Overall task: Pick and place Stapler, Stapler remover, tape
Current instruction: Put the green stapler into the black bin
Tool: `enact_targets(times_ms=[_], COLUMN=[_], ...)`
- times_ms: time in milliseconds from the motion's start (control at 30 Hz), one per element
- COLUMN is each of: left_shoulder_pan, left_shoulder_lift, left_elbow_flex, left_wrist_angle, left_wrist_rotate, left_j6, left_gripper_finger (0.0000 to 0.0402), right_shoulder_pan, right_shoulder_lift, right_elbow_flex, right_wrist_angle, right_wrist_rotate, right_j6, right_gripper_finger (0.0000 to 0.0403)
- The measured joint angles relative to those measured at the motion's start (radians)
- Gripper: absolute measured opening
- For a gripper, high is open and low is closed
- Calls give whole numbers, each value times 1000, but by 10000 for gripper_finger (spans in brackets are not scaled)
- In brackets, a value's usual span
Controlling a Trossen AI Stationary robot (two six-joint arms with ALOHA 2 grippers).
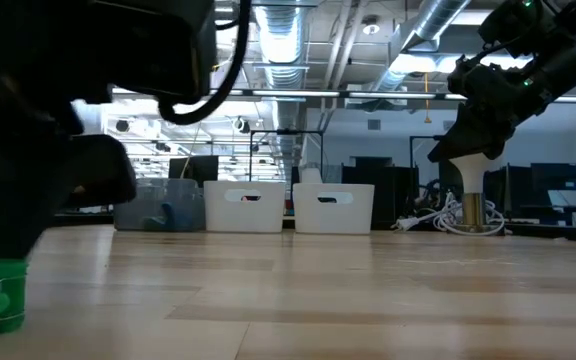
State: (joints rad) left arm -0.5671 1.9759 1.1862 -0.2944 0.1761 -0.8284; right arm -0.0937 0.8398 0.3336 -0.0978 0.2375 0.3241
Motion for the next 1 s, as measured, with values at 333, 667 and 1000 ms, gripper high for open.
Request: enact_targets(times_ms=[333, 667, 1000], left_shoulder_pan=[26, 24, 24], left_shoulder_lift=[-2, -2, -2], left_elbow_flex=[0, 0, 0], left_wrist_angle=[12, 11, 13], left_wrist_rotate=[-4, -2, 5], left_j6=[-19, -23, -23], left_gripper_finger=[168, 162, 79], right_shoulder_pan=[0, 0, 0], right_shoulder_lift=[0, 0, 0], right_elbow_flex=[0, 0, 0], right_wrist_angle=[-3, -17, -16], right_wrist_rotate=[0, 0, 21], right_j6=[0, -1, -2], right_gripper_finger=[1, 1, 1])
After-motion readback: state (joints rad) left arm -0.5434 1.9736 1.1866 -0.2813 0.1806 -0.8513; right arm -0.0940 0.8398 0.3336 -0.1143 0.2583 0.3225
